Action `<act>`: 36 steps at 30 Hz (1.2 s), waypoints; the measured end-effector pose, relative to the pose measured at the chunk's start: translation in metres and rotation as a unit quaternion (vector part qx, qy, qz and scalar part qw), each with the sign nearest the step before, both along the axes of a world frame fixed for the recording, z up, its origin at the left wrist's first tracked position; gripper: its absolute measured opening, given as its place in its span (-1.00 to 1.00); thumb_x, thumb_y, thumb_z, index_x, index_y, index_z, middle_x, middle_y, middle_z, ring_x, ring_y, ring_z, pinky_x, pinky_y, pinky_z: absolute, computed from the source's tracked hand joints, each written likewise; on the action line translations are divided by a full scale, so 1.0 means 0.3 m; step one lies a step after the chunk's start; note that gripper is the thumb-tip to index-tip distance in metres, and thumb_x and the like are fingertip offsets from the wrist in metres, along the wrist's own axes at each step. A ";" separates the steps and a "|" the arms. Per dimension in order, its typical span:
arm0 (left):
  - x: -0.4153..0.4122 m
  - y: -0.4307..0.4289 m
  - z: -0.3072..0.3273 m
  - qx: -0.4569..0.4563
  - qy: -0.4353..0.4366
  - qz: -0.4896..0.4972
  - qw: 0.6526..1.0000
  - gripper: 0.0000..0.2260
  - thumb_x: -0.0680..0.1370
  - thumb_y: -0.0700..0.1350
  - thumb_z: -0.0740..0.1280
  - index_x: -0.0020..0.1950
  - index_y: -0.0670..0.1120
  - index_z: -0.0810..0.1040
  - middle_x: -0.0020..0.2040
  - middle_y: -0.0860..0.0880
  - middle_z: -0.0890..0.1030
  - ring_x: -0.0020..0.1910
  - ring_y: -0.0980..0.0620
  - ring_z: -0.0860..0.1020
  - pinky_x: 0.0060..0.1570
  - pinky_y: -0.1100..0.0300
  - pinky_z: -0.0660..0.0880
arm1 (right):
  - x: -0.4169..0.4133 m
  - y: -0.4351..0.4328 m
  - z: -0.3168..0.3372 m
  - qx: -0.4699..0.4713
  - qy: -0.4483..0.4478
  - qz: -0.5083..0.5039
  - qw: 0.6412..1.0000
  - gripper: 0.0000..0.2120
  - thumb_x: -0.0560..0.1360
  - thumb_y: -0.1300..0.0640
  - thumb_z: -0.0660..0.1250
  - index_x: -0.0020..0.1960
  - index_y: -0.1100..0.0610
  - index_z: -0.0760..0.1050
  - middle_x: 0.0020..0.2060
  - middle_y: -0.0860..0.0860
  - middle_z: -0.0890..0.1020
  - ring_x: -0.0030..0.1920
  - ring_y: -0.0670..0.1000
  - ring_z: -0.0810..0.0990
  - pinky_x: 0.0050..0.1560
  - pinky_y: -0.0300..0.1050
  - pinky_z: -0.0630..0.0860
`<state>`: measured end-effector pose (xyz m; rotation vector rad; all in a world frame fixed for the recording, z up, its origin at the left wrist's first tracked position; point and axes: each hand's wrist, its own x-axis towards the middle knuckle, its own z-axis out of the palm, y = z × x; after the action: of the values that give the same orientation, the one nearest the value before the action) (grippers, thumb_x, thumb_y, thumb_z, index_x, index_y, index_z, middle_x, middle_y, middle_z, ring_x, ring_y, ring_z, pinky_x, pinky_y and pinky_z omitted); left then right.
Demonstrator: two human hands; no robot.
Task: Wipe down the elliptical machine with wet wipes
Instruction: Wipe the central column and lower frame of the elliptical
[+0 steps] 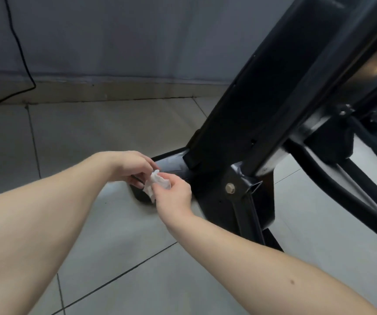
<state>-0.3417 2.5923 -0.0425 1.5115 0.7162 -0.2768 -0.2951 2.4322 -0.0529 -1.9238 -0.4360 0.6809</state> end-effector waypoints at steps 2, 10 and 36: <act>0.007 -0.008 0.083 -0.030 -0.024 -0.040 0.998 -0.65 0.37 -0.29 0.35 0.13 -0.18 0.69 -0.09 -0.14 0.69 -0.20 -0.01 0.59 -0.13 0.16 0.55 | 0.003 -0.004 0.083 0.023 0.000 -0.011 1.000 -0.80 0.61 -0.04 0.35 -0.01 0.06 0.66 -0.21 -0.09 0.69 -0.25 -0.17 0.58 -0.27 -0.38 0.46; -0.005 -0.026 0.386 0.059 -0.123 -0.092 0.986 -0.94 0.56 -0.29 0.38 -0.01 -0.18 0.63 -0.09 -0.13 0.69 -0.15 0.01 0.62 -0.11 0.15 0.54 | 0.030 -0.115 0.420 0.072 -0.047 -0.001 0.996 -0.86 0.60 0.00 0.40 0.08 0.04 0.56 -0.04 -0.03 0.67 -0.16 -0.06 0.73 -0.11 -0.01 0.72; 0.125 -0.436 0.941 0.283 -0.451 0.048 0.845 -0.94 0.56 -0.26 0.45 -0.02 -0.13 0.71 -0.10 -0.07 0.74 -0.08 -0.08 0.71 0.03 0.06 0.65 | 0.222 -0.349 0.902 0.377 -0.069 0.024 0.923 -0.78 0.63 0.24 0.36 0.24 0.10 0.64 0.06 0.05 0.74 0.11 0.04 0.72 0.17 -0.03 0.64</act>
<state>-0.3042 2.4616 0.2397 1.9005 0.0867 0.7672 -0.2284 2.3275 0.2178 -1.2287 -0.7161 0.3266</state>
